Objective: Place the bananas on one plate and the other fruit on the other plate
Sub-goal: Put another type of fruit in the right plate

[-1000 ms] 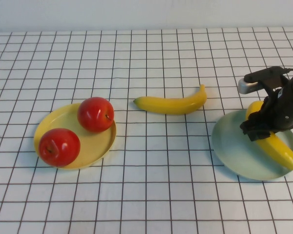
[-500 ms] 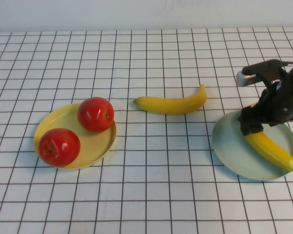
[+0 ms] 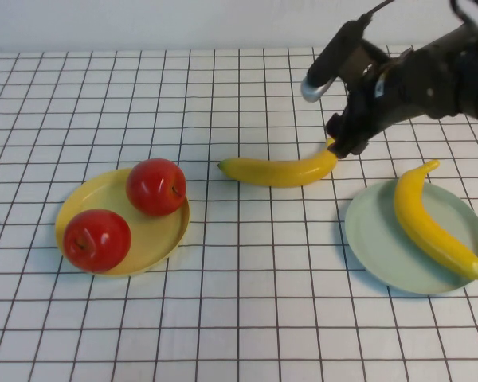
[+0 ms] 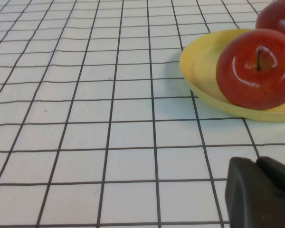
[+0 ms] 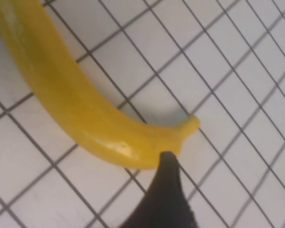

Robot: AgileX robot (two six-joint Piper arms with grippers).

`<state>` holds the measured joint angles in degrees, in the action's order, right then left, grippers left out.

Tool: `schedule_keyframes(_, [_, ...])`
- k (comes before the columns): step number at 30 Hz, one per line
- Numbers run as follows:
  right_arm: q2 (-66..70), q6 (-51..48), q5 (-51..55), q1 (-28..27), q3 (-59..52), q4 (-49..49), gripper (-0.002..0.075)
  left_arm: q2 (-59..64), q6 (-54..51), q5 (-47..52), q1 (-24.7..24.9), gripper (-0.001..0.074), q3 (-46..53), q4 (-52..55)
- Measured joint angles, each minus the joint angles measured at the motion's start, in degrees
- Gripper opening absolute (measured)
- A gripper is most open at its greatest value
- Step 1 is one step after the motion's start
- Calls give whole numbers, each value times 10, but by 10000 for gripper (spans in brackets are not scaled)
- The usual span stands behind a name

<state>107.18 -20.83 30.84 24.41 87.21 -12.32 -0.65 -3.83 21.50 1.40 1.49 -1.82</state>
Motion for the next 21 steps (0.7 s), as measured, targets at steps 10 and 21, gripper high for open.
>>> schedule_keyframes(10, [115,-96,-29,60,59,-14,530,0,0,0,0,0,0,0])
schedule_keyframes(21, [155,-167,-76,70,69,-18,531,0,0,0,0,0,0,0])
